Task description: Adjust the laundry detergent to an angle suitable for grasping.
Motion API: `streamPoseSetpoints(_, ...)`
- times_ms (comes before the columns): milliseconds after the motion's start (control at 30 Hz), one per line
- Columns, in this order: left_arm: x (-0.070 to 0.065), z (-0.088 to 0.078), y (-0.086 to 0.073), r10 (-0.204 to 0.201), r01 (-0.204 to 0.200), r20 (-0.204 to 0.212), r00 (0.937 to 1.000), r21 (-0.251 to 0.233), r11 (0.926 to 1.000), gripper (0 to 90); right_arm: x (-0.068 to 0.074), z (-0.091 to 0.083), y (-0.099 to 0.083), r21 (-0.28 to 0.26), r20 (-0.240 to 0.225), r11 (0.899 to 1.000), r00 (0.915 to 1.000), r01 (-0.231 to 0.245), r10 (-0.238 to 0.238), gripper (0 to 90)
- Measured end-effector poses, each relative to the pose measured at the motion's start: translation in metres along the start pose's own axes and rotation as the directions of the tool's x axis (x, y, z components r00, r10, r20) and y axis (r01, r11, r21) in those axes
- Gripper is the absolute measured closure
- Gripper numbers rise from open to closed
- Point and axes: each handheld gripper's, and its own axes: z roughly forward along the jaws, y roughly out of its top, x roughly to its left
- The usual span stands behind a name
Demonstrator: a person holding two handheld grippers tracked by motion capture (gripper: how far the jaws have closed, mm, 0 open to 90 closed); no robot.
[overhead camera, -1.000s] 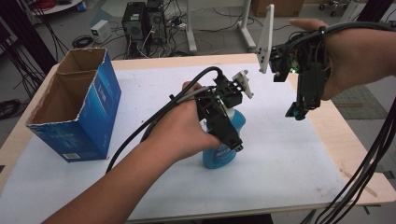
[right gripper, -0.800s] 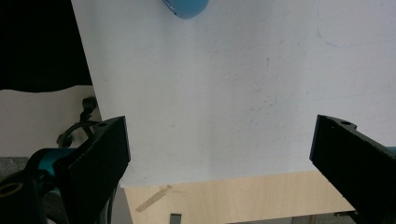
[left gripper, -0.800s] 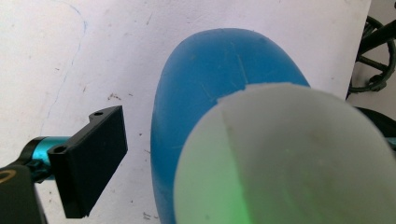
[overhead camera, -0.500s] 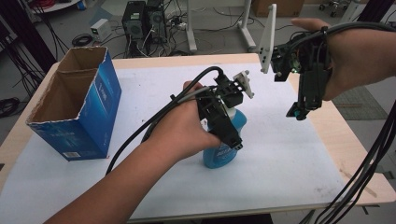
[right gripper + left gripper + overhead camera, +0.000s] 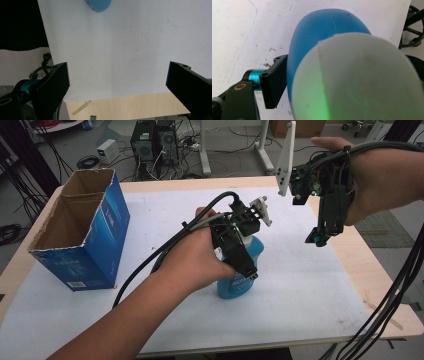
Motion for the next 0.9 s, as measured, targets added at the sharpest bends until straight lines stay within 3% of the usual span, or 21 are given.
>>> streamPoseSetpoints(900,-0.0027,-0.0005,0.0015,0.009,-0.01,-0.02,0.9998,-0.014,0.9999,32.8,-0.0003,0.0002,-0.0006,0.0,0.004,1.0,1.0,0.007,-0.007,4.1)
